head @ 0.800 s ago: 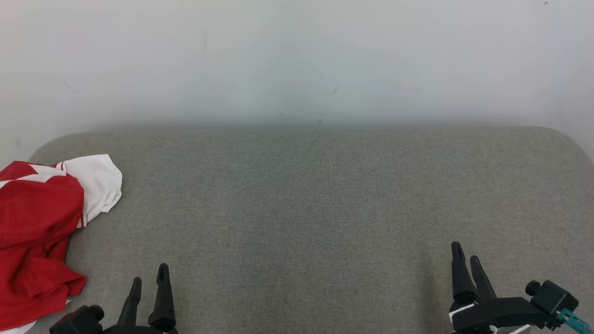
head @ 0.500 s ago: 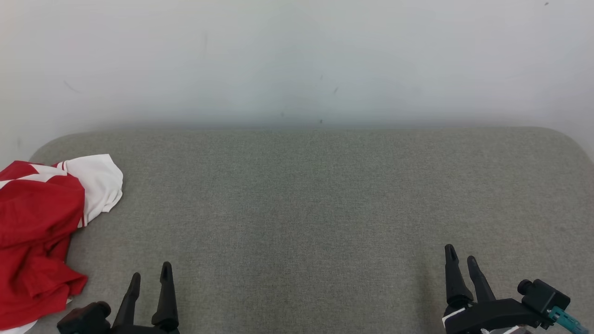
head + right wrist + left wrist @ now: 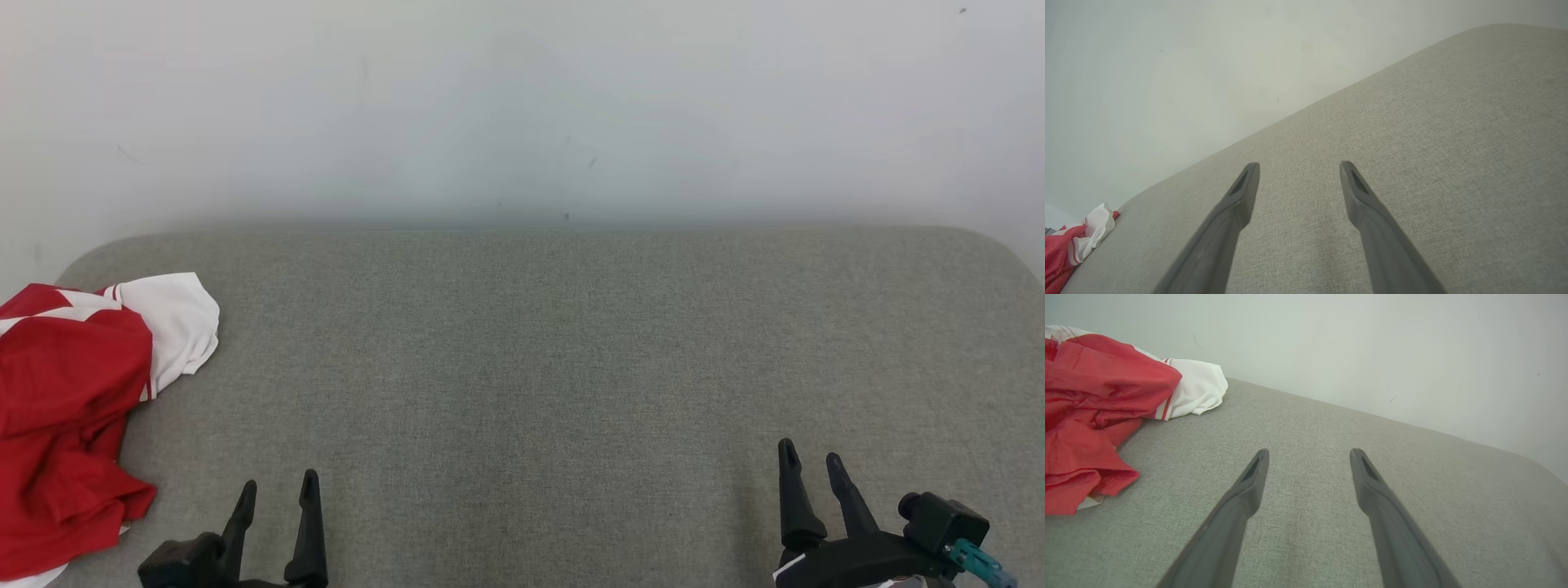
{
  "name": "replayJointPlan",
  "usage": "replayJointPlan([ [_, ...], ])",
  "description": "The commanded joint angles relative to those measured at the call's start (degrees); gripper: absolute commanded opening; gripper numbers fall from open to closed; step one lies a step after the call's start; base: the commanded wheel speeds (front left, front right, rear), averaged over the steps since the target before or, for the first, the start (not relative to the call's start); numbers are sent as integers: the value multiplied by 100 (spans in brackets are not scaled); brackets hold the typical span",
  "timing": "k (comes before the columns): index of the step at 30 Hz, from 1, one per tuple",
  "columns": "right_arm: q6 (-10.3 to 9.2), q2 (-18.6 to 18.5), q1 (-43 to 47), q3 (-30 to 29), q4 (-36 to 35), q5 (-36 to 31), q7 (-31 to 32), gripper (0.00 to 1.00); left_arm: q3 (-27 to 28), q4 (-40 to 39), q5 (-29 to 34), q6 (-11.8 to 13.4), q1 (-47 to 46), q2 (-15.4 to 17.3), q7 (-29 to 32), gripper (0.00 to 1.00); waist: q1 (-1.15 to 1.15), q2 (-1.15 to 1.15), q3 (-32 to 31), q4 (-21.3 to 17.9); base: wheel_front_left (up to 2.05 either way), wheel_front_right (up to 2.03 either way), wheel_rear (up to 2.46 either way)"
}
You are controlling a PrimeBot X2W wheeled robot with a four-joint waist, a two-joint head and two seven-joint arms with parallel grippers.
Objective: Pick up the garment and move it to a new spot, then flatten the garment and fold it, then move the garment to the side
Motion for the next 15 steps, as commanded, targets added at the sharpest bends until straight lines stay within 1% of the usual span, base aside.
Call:
replayJointPlan([
  [1,-6,-13,-80,-17,6,-151,-50,100,-37,1,146,11,-79,55,-62,100,0,0,-2,0,0,0,0],
  [3,-6,-13,-86,-24,30,-310,-56,100,-57,49,253,34,-97,62,-87,100,0,0,-6,-1,0,0,0],
  [4,-6,-13,-97,-2,40,-513,-48,100,-76,96,326,43,-114,72,-123,100,0,0,-7,-1,0,0,0],
  [7,-7,-14,-114,5,42,-726,-49,100,-86,153,443,59,-135,77,-175,100,0,0,-9,3,0,0,0],
  [11,-7,-13,-103,-9,36,-867,-75,100,-40,143,514,87,-132,24,-226,100,0,0,-13,17,0,0,0],
  [15,-7,-14,-74,30,44,-956,-123,100,42,102,497,52,-91,-48,-283,100,0,0,-15,25,0,0,0],
])
